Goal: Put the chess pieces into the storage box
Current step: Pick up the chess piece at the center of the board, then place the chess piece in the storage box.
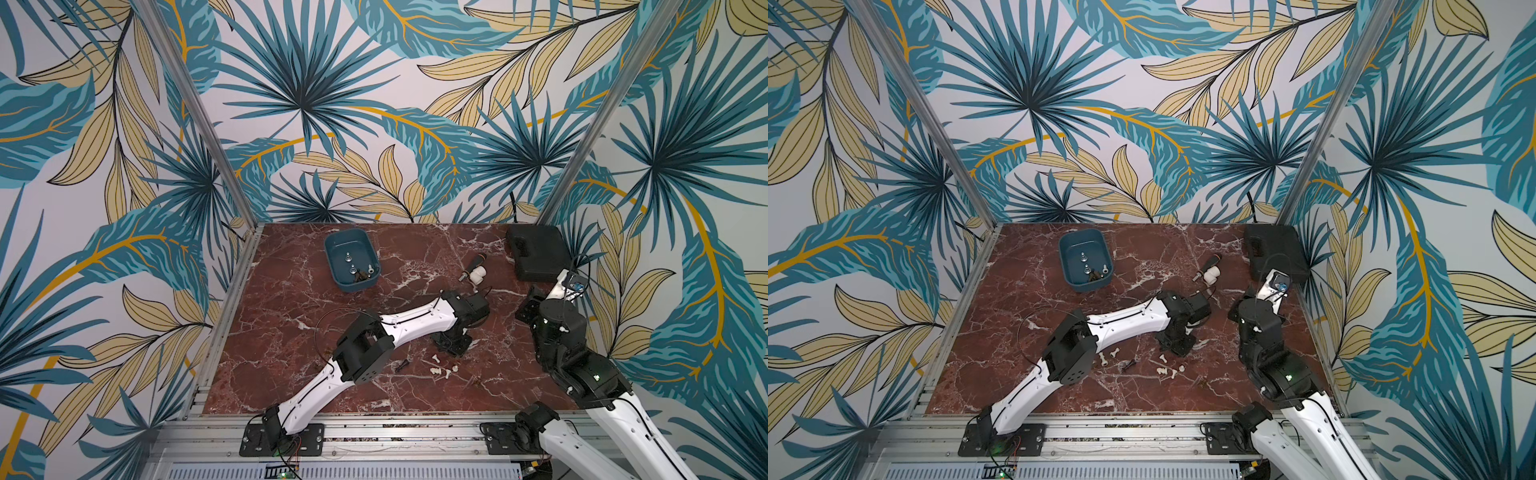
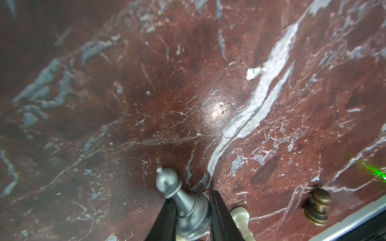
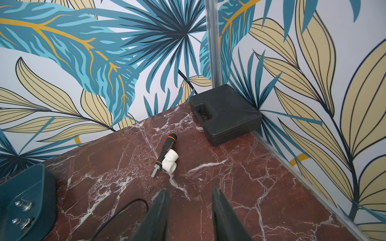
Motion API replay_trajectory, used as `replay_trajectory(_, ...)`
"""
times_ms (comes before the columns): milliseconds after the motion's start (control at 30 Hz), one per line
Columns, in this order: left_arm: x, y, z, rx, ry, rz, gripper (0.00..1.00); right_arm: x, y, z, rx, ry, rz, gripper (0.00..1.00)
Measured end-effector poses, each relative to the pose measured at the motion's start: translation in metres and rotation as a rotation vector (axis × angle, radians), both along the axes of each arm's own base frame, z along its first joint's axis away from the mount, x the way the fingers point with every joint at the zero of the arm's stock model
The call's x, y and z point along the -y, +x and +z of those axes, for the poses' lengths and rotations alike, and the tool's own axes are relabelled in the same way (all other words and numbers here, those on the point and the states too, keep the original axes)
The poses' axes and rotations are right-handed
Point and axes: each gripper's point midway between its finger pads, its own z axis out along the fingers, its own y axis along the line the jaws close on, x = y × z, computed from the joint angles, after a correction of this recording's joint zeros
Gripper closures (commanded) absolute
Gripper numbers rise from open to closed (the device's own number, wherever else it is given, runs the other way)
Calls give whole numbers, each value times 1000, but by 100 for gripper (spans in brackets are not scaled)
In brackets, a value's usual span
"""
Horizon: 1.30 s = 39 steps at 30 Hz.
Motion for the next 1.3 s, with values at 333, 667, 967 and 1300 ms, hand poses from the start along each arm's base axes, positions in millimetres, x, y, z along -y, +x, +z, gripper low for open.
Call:
replay_trajectory(333, -11, 23, 18, 87, 9, 3, 81, -2, 4, -3, -17, -6, 3, 62)
replay_trajectory(667, -127, 153, 171, 384, -179, 282, 81, -24, 25, -21, -96, 20, 73, 62)
replay_trajectory(967, -255, 245, 144, 403, -79, 517, 81, -53, 49, -41, -180, 79, 154, 62)
replay_trajectory(1300, -301, 276, 66, 320, 70, 566, 80, -70, 59, -38, -187, 126, 217, 62)
